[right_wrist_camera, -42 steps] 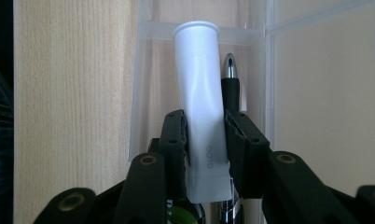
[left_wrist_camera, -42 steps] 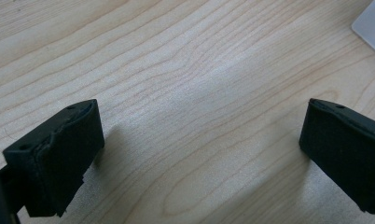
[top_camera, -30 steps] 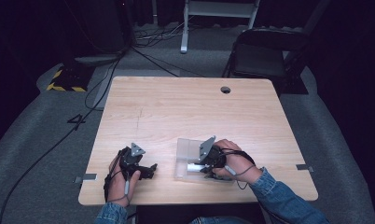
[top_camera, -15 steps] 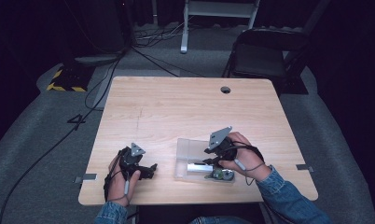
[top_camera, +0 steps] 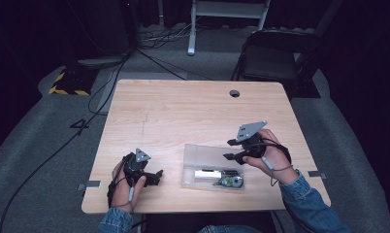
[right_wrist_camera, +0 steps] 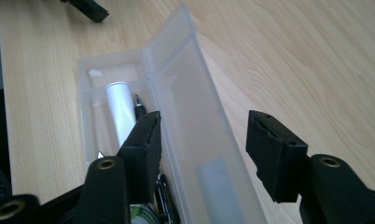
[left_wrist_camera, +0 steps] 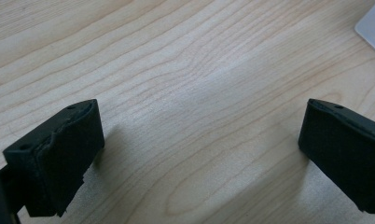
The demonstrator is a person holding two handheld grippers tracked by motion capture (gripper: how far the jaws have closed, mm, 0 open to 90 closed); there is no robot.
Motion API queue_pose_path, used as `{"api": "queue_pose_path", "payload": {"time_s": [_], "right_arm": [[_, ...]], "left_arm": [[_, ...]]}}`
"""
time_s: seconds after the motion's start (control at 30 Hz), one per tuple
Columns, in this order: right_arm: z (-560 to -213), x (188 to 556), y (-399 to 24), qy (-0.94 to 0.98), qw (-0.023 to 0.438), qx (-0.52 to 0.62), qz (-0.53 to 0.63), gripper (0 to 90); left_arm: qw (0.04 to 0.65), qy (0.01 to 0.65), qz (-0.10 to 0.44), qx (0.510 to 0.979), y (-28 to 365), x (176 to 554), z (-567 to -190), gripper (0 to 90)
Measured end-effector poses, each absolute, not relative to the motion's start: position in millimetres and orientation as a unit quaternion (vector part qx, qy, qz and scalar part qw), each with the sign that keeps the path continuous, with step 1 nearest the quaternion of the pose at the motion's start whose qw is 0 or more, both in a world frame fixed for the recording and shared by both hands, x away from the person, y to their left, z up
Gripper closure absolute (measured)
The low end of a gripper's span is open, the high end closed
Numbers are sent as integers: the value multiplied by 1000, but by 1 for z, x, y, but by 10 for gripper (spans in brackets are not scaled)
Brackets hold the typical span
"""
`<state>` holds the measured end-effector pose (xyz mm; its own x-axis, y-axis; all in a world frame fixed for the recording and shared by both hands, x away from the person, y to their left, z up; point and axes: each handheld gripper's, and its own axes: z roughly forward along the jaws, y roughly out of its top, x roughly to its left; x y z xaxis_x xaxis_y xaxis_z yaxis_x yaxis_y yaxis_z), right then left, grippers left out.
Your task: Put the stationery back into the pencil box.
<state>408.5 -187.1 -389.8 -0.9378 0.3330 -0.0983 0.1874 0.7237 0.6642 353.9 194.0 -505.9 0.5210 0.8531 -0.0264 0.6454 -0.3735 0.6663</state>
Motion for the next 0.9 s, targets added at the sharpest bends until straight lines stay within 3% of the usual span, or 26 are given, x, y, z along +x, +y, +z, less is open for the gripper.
{"api": "queue_pose_path", "payload": {"time_s": [0.23, 0.9], "right_arm": [[-382, 413, -216, 898, 127, 198, 372, 393], [-390, 431, -285, 853, 166, 313, 383, 353]], "left_arm": [[315, 473, 168, 806, 197, 356, -506, 3], [317, 467, 165, 809, 205, 357, -506, 3]]}}
